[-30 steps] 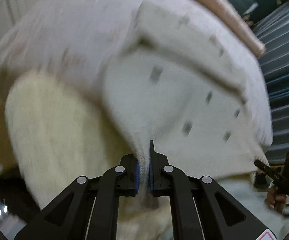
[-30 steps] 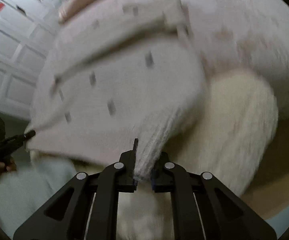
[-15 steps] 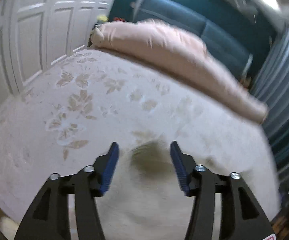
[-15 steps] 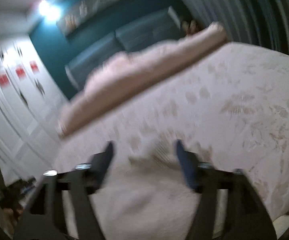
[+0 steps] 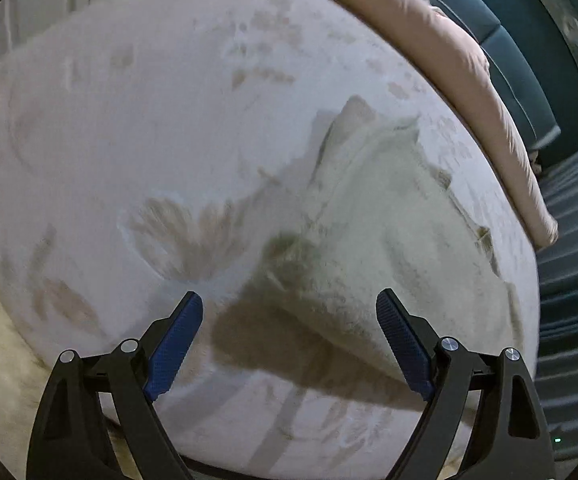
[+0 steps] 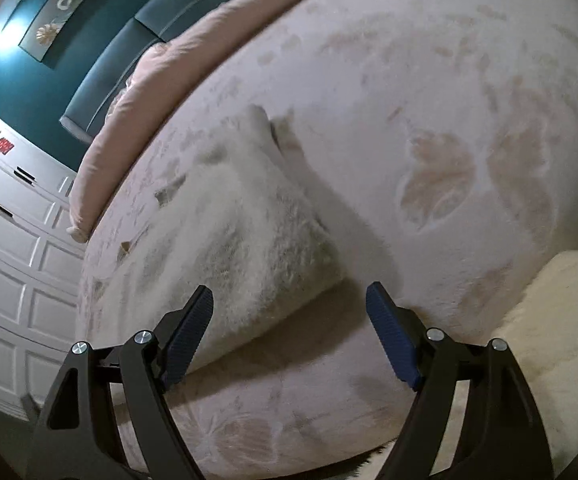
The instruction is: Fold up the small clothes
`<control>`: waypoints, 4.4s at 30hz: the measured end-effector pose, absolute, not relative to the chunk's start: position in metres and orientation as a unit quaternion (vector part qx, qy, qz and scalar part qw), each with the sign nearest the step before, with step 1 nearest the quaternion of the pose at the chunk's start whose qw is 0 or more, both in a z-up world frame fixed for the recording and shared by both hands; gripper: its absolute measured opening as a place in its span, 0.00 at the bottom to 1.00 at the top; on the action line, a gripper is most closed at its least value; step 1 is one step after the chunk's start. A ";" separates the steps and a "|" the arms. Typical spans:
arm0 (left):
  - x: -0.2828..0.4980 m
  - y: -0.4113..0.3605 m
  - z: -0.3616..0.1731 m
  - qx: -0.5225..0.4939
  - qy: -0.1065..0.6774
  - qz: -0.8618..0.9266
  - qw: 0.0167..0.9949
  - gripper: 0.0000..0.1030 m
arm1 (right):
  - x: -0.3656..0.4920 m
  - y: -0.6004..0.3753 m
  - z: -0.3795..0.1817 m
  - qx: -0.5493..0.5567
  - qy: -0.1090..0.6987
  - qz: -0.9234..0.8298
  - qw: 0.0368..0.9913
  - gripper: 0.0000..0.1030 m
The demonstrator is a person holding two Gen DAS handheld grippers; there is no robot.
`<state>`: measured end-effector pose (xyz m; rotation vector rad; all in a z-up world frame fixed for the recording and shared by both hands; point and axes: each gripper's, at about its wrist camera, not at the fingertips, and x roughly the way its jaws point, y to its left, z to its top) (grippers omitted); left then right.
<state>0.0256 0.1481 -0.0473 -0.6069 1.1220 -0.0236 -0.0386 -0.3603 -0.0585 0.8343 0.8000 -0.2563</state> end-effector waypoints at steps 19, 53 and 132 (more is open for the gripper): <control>0.007 0.154 -0.012 -0.246 0.555 -0.077 0.791 0.14 | -0.060 -0.346 -0.025 0.393 0.421 -0.051 0.816 0.09; 0.095 0.101 -0.025 -0.195 0.526 -0.088 0.823 0.06 | 0.029 -0.338 -0.006 0.286 0.380 -0.056 0.878 0.08; 0.124 0.077 -0.029 -0.161 0.541 -0.096 0.820 0.53 | 0.062 -0.363 -0.037 0.286 0.420 -0.076 0.858 0.09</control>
